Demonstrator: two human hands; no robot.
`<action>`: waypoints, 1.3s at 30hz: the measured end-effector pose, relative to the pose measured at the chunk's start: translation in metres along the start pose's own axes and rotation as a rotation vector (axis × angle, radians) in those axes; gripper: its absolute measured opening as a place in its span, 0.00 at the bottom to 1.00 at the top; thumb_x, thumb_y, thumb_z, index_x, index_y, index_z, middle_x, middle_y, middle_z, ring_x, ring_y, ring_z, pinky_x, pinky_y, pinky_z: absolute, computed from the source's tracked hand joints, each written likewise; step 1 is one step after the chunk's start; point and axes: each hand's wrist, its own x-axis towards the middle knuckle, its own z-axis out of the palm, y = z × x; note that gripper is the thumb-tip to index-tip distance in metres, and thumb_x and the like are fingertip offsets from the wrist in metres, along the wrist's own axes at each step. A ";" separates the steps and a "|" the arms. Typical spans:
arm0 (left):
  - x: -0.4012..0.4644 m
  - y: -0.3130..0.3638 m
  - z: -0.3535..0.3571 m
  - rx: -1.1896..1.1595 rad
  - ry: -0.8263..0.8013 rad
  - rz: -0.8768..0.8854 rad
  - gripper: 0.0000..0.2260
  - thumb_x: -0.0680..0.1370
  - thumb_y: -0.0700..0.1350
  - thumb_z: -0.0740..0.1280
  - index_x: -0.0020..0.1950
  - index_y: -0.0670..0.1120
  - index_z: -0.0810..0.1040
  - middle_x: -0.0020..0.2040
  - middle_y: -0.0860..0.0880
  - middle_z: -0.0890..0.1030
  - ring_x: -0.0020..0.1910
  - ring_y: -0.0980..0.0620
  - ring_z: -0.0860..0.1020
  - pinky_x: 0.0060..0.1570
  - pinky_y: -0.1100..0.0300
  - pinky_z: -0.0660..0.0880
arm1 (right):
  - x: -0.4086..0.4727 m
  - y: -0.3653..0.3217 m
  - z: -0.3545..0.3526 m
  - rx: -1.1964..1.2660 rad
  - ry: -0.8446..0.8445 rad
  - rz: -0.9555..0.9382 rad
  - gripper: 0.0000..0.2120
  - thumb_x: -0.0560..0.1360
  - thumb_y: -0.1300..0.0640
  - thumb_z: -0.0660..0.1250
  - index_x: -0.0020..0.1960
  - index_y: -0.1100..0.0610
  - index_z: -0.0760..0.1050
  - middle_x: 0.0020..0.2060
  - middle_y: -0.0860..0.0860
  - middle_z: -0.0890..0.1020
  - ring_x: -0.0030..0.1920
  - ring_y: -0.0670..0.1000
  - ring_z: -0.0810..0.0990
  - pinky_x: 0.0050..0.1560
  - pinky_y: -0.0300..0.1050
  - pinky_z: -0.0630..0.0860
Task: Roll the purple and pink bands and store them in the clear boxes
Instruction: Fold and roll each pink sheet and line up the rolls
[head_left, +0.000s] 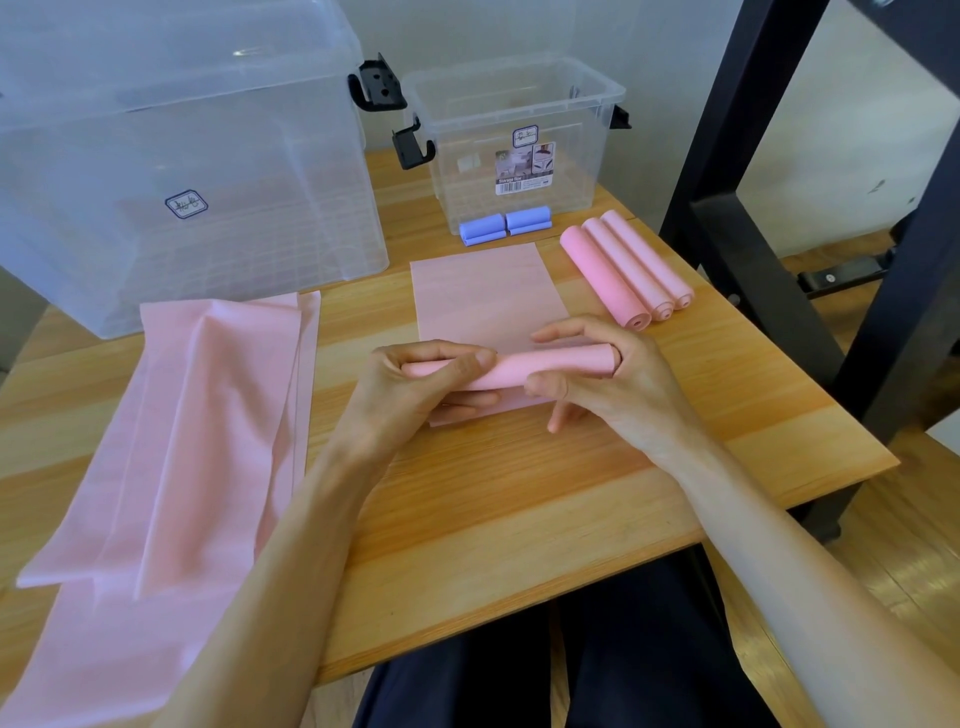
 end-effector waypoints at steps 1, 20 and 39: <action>0.000 0.000 0.000 0.000 0.003 -0.005 0.13 0.68 0.48 0.74 0.49 0.43 0.85 0.41 0.41 0.86 0.40 0.49 0.86 0.35 0.64 0.80 | 0.000 0.001 0.000 -0.002 -0.005 -0.004 0.17 0.66 0.56 0.77 0.53 0.56 0.81 0.40 0.54 0.86 0.28 0.54 0.83 0.35 0.45 0.80; 0.001 -0.001 -0.002 0.014 0.009 0.022 0.13 0.64 0.51 0.76 0.45 0.48 0.87 0.44 0.45 0.87 0.45 0.49 0.84 0.45 0.58 0.82 | 0.000 0.001 0.000 0.055 -0.004 -0.029 0.10 0.69 0.64 0.75 0.49 0.63 0.81 0.36 0.57 0.85 0.28 0.52 0.82 0.29 0.42 0.79; 0.002 -0.001 -0.001 0.055 0.014 0.061 0.13 0.65 0.52 0.75 0.46 0.47 0.86 0.44 0.50 0.87 0.43 0.56 0.84 0.42 0.65 0.79 | -0.001 0.000 0.000 0.021 -0.009 -0.019 0.08 0.71 0.60 0.74 0.47 0.62 0.83 0.35 0.56 0.85 0.27 0.52 0.82 0.30 0.42 0.79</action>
